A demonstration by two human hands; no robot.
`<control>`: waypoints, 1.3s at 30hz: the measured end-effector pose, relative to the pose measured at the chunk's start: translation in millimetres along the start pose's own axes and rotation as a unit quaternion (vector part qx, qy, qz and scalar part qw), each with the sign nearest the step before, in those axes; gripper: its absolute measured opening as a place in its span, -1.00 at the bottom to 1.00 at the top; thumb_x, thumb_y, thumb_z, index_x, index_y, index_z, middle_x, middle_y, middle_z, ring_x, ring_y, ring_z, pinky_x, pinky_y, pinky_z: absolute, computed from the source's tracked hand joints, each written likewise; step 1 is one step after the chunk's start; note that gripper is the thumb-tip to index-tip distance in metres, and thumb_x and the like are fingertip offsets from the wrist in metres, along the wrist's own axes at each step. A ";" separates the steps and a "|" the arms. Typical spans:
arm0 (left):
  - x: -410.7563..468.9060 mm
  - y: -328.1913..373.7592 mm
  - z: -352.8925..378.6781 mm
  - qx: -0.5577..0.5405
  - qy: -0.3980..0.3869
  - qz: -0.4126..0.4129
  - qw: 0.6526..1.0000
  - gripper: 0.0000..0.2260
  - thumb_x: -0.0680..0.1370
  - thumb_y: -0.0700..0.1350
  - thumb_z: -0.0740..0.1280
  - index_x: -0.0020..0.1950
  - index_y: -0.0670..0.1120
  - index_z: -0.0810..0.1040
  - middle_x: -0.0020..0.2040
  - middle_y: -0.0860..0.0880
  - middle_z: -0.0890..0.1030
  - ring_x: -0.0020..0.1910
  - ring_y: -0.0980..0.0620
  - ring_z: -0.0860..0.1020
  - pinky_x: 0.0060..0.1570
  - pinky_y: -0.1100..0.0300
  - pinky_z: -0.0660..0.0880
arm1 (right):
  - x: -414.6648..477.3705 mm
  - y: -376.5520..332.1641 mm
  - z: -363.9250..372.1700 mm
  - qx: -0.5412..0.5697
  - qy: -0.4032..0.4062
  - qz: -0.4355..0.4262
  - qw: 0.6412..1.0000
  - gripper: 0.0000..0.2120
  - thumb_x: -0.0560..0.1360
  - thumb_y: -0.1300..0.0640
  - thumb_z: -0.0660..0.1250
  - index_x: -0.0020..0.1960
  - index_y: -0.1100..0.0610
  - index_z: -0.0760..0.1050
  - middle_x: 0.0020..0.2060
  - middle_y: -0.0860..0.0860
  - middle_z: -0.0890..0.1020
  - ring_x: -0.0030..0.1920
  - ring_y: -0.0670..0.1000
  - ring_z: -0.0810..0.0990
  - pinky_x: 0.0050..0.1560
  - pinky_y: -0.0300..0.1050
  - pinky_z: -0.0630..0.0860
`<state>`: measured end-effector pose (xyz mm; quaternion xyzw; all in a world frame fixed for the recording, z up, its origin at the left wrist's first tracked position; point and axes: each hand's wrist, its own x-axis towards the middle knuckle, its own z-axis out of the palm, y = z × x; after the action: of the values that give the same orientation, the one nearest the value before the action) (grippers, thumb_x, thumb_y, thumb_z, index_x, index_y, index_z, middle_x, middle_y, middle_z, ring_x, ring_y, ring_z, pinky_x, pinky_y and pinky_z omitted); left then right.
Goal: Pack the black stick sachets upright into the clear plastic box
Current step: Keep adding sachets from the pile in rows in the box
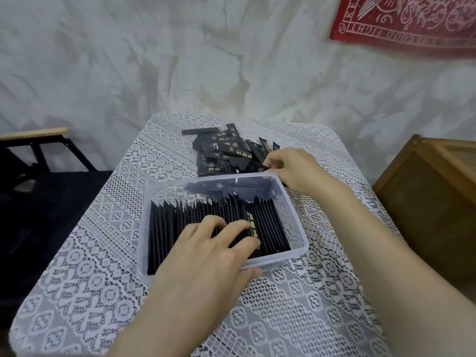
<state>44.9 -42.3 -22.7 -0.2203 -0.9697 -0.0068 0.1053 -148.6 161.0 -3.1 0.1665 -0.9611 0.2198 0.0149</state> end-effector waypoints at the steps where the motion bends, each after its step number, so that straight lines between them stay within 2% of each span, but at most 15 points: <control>1: -0.1 0.2 -0.1 0.001 0.000 -0.001 1.000 -0.60 0.53 0.27 0.09 0.17 0.18 0.61 0.26 0.16 0.58 0.09 -0.02 0.54 -0.07 0.05 0.55 | 1.2 0.0 -0.7 0.022 -0.007 0.005 1.000 -0.87 0.53 0.02 0.47 -0.15 -0.08 0.55 -0.22 -0.12 0.61 -0.19 -0.07 0.52 -0.20 -0.16 0.39; 5: -4.4 -0.8 -0.1 -0.001 0.000 -0.016 1.000 -0.58 0.51 0.28 0.08 0.14 0.18 0.63 0.23 0.17 0.61 0.07 -0.03 0.57 -0.11 0.05 0.57 | 12.0 -2.7 3.9 0.103 -0.035 0.005 0.994 -0.89 0.49 0.02 0.52 -0.14 -0.04 0.59 -0.20 -0.10 0.62 -0.18 -0.06 0.52 -0.05 -0.09 0.47; 6: -5.8 -1.9 -0.5 -0.001 0.000 -0.021 1.000 -0.57 0.50 0.28 0.08 0.14 0.18 0.63 0.22 0.17 0.61 0.06 -0.03 0.57 -0.12 0.05 0.57 | 14.9 -4.9 6.8 0.104 -0.038 0.000 0.994 -0.87 0.47 0.03 0.53 -0.04 -0.03 0.61 -0.12 -0.09 0.62 -0.14 -0.05 0.52 0.00 -0.09 0.48; 8: -9.0 -4.8 -0.8 0.000 0.002 -0.030 1.000 -0.57 0.50 0.28 0.08 0.13 0.18 0.64 0.22 0.16 0.61 0.06 -0.03 0.58 -0.14 0.04 0.57 | 20.0 -8.8 12.9 0.092 -0.060 -0.004 0.994 -0.60 0.46 0.01 0.55 0.26 -0.02 0.55 0.06 -0.06 0.57 -0.03 -0.02 0.51 0.10 -0.06 0.48; 10: -12.0 -8.6 -0.9 0.001 0.006 -0.036 0.999 -0.58 0.50 0.27 0.08 0.12 0.17 0.64 0.21 0.15 0.62 0.05 -0.04 0.59 -0.16 0.04 0.58 | 23.6 -10.8 17.3 0.083 -0.080 0.000 0.993 -0.46 0.46 -0.04 0.54 0.39 -0.02 0.47 0.16 -0.06 0.52 0.11 0.02 0.53 0.19 -0.02 0.48; 12: -14.6 -12.3 -1.1 0.000 0.009 -0.040 0.999 -0.58 0.50 0.27 0.08 0.11 0.17 0.64 0.20 0.15 0.63 0.04 -0.05 0.59 -0.17 0.04 0.58 | 25.0 -9.3 20.1 0.079 -0.088 0.013 0.993 -0.54 0.47 -0.08 0.52 0.32 -0.03 0.52 0.09 -0.08 0.53 0.10 0.01 0.54 0.16 -0.03 0.49; 16: -18.6 -20.2 -1.0 0.000 0.006 -0.042 0.999 -0.58 0.51 0.30 0.09 0.14 0.19 0.63 0.22 0.17 0.61 0.06 -0.04 0.58 -0.14 0.04 0.58 | 19.4 -9.7 19.0 0.072 -0.075 0.040 0.994 -0.73 0.45 -0.04 0.55 0.06 0.00 0.56 -0.24 -0.09 0.53 -0.23 -0.03 0.48 -0.21 -0.13 0.36; 22: -23.5 -29.0 -4.7 0.007 0.015 -0.025 1.000 -0.58 0.51 0.30 0.10 0.16 0.20 0.63 0.23 0.21 0.60 0.05 -0.01 0.58 -0.14 0.07 0.57 | -15.8 -9.7 14.2 0.087 -0.058 0.068 0.992 -0.77 0.54 0.00 0.47 -0.19 0.08 0.51 -0.38 -0.05 0.48 -0.36 -0.03 0.42 -0.29 -0.11 0.29; 25: -23.8 -28.2 -6.9 0.010 0.012 -0.028 0.999 -0.59 0.51 0.30 0.11 0.17 0.20 0.63 0.22 0.21 0.60 0.07 0.01 0.57 -0.13 0.07 0.57 | -34.1 -8.9 11.6 0.150 -0.028 0.085 0.985 -0.83 0.59 0.04 0.40 -0.12 0.08 0.51 -0.29 0.01 0.60 -0.27 0.04 0.56 -0.19 -0.06 0.46; 28: -22.5 -26.3 -6.6 0.010 0.007 -0.031 0.999 -0.62 0.52 0.31 0.16 0.19 0.22 0.61 0.25 0.22 0.58 0.10 0.01 0.55 -0.08 0.06 0.56 | -49.2 -9.4 3.5 0.212 0.031 0.096 0.972 -0.95 0.60 0.08 0.37 0.02 0.04 0.59 -0.08 0.08 0.70 -0.01 0.18 0.67 0.14 0.17 0.58; 33: -19.2 -20.8 -4.2 0.000 0.013 -0.039 0.999 -0.62 0.51 0.30 0.21 0.21 0.20 0.61 0.26 0.21 0.58 0.11 0.01 0.54 -0.06 0.06 0.54 | -68.8 -14.7 -11.9 0.281 0.069 0.093 0.953 -0.89 0.64 0.24 0.30 0.09 0.16 0.60 -0.01 0.25 0.69 0.05 0.32 0.65 0.12 0.30 0.60; 35: -18.9 -20.4 -2.7 0.001 0.025 -0.039 0.999 -0.64 0.52 0.29 0.22 0.19 0.20 0.62 0.25 0.21 0.59 0.09 0.00 0.55 -0.08 0.06 0.55 | -72.6 -14.9 -7.2 0.280 0.054 0.100 0.953 -0.89 0.64 0.24 0.30 0.08 0.16 0.60 -0.04 0.25 0.68 -0.02 0.31 0.67 0.03 0.25 0.64; 36: -19.1 -20.8 -1.9 0.002 0.030 -0.039 0.999 -0.65 0.53 0.29 0.22 0.19 0.20 0.62 0.24 0.21 0.59 0.09 0.00 0.55 -0.08 0.06 0.55 | -73.6 -13.9 -2.1 0.265 0.041 0.105 0.958 -0.90 0.64 0.22 0.30 0.07 0.13 0.60 -0.11 0.18 0.69 -0.09 0.22 0.68 -0.05 0.13 0.64; 38: -19.5 -21.6 -0.7 0.001 0.035 -0.038 0.999 -0.63 0.53 0.30 0.19 0.20 0.20 0.62 0.25 0.22 0.58 0.10 0.01 0.55 -0.08 0.07 0.54 | -75.6 -13.7 7.3 0.225 0.015 0.112 0.968 -0.90 0.65 0.16 0.30 0.04 0.09 0.60 -0.23 -0.01 0.65 -0.22 0.03 0.59 -0.19 -0.11 0.48; 39: -19.4 -21.7 -0.6 0.001 0.035 -0.037 0.999 -0.62 0.53 0.30 0.16 0.20 0.20 0.61 0.25 0.22 0.58 0.10 0.01 0.55 -0.08 0.07 0.54 | -76.0 -14.5 9.8 0.218 0.015 0.113 0.969 -0.89 0.65 0.14 0.30 0.03 0.07 0.61 -0.25 -0.05 0.63 -0.23 0.01 0.56 -0.22 -0.13 0.42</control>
<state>52.8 -70.2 -25.4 -0.1842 -0.9729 -0.0169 0.1387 -71.6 168.4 -13.5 0.0529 -0.9021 0.4270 -0.0325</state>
